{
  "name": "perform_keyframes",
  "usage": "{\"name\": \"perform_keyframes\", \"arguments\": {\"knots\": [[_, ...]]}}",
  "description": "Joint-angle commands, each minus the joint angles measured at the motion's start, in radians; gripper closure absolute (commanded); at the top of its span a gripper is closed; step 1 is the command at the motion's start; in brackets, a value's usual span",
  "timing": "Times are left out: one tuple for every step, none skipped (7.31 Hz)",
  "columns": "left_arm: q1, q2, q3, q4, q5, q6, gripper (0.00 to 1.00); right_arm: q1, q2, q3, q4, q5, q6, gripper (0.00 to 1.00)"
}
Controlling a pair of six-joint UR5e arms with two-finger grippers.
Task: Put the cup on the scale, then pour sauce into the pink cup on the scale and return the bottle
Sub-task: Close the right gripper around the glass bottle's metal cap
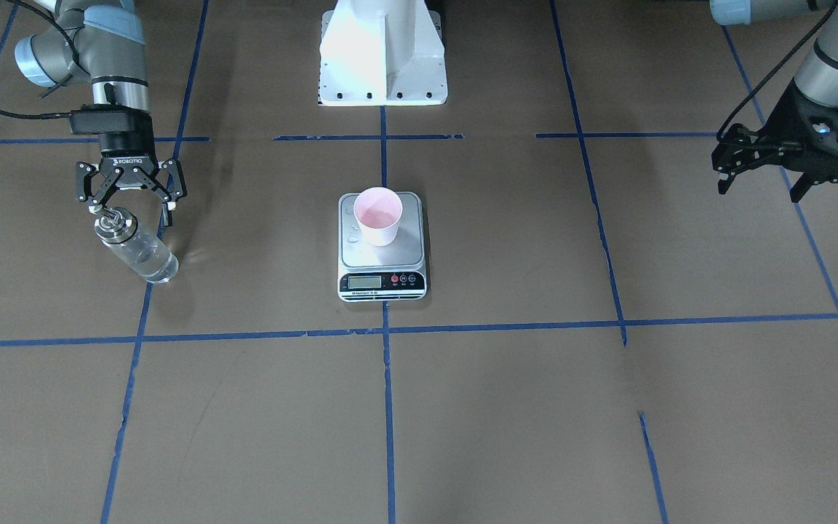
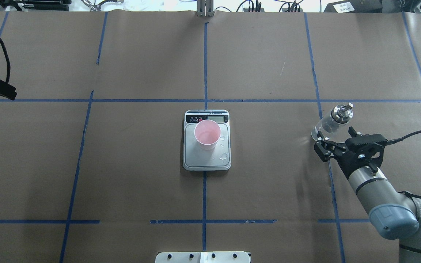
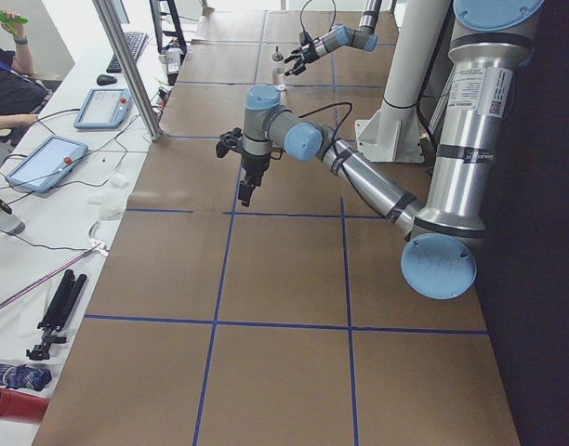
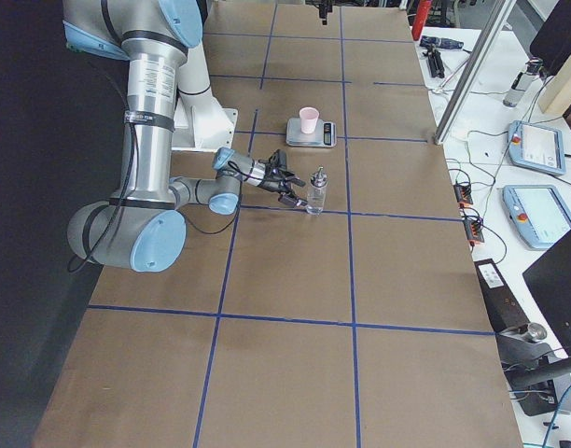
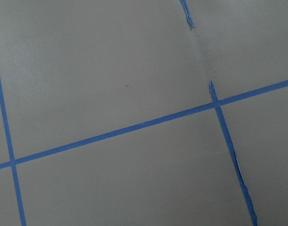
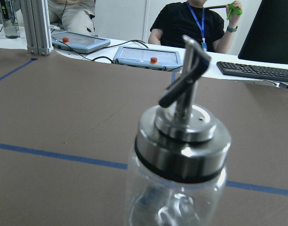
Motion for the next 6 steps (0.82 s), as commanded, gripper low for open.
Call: {"name": "perform_keyframes", "arguments": {"knots": [[0.000, -0.002, 0.002, -0.001, -0.001, 0.000, 0.00, 0.022, 0.037, -0.027, 0.000, 0.008, -0.017, 0.00], [0.000, -0.002, 0.002, -0.002, -0.002, 0.000, 0.00, 0.030, 0.036, -0.028, -0.001, 0.008, -0.017, 0.00], [0.000, -0.002, 0.002, -0.002, -0.002, 0.000, 0.00, 0.036, 0.037, -0.044, -0.001, 0.008, -0.020, 0.00], [0.000, -0.002, 0.002, -0.002, -0.002, 0.000, 0.00, 0.044, 0.039, -0.053, -0.001, 0.010, -0.022, 0.00], [0.000, -0.002, 0.000, -0.002, -0.002, 0.000, 0.00, 0.046, 0.042, -0.057, -0.001, 0.010, -0.022, 0.00], [0.000, -0.004, 0.000, -0.002, -0.002, -0.002, 0.00, 0.052, 0.045, -0.057, -0.001, 0.025, -0.023, 0.01]]}}
